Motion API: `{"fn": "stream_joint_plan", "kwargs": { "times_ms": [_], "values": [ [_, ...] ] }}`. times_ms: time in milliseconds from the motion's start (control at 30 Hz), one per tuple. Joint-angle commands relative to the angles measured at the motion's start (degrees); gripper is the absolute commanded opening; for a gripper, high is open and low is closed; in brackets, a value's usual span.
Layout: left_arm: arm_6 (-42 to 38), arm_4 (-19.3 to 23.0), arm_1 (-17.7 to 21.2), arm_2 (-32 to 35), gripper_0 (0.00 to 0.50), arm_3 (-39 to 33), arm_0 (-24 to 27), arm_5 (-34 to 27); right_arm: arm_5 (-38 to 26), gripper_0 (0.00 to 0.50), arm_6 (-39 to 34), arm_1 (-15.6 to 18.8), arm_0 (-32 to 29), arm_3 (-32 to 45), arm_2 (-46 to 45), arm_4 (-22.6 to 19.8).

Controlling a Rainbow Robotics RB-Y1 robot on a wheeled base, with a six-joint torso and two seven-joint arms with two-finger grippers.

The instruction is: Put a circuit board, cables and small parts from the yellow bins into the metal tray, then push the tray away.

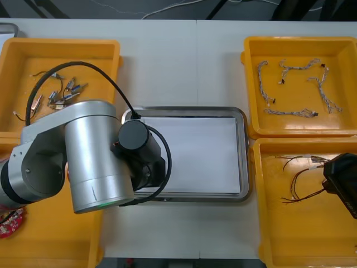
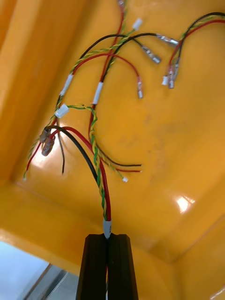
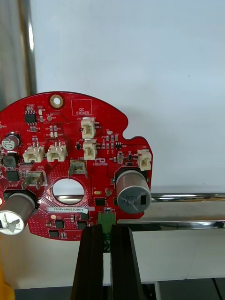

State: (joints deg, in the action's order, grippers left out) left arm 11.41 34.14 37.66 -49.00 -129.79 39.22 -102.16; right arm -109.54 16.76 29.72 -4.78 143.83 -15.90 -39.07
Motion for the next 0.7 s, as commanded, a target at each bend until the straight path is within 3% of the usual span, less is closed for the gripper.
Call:
{"fn": "stream_joint_plan", "kwargs": {
  "times_ms": [33, 300, 700],
  "values": [
    [2.91, -2.76, -3.20, -2.60, 0.000, 2.00, 2.35, 2.85, -0.46, 0.000, 4.33, 4.21, 0.83, 3.65, -2.03, -3.56],
    [4.32, -5.31, -5.31, -4.88, 0.000, 7.62, 2.35, 4.08, -0.46, 0.000, 7.23, 7.55, 0.92, 6.17, -2.74, -10.24],
    [5.46, -5.14, -5.40, -7.25, 0.000, 9.47, 2.35, 5.48, -0.46, 0.000, 23.75, 9.13, 3.20, 6.17, -3.00, -12.35]
  ]
}}
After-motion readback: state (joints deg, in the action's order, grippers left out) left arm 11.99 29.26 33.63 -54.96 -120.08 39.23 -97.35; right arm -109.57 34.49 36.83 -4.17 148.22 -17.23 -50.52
